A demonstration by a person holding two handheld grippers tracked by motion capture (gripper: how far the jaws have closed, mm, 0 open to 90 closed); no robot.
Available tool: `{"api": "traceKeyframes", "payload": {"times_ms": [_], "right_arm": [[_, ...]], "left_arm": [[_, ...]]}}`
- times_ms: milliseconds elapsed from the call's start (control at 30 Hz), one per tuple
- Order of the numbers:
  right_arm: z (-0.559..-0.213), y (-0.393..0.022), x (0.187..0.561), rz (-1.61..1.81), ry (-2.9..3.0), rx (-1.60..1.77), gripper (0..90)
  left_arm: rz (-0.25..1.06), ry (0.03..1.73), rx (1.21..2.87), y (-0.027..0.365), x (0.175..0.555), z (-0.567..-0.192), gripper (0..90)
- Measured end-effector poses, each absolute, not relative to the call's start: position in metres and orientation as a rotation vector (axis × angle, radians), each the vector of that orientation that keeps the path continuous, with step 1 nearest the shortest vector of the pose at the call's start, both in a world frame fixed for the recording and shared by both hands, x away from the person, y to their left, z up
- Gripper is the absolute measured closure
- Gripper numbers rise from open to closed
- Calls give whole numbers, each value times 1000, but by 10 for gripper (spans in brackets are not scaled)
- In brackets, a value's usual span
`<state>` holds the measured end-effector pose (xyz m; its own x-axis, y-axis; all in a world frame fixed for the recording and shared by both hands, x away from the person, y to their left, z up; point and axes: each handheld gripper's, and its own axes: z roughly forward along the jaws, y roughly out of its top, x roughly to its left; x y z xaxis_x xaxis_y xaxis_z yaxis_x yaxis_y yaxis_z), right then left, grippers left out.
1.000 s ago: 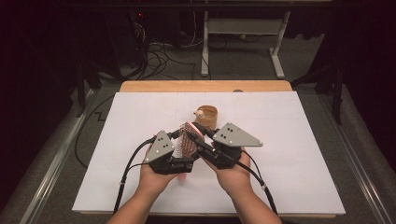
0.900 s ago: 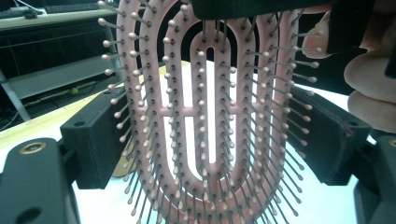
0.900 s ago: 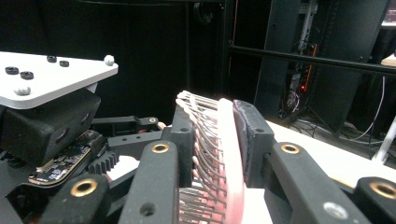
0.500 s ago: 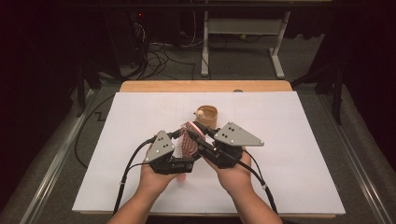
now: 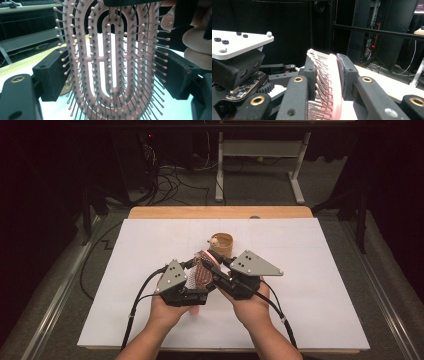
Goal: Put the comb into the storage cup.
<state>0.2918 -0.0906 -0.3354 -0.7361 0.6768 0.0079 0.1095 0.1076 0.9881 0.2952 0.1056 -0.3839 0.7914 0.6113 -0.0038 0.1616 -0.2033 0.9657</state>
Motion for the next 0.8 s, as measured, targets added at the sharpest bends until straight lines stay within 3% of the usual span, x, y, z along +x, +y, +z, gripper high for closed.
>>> {"api": "traceKeyframes", "payload": {"times_ms": [533, 800], "right_arm": [[-332, -97, 293, 1653, 1924, 771, 736], [-331, -104, 295, 1647, 1910, 783, 739]], "left_arm": [[411, 604, 1739, 110, 298, -387, 47], [405, 591, 1725, 116, 294, -386, 43]]}}
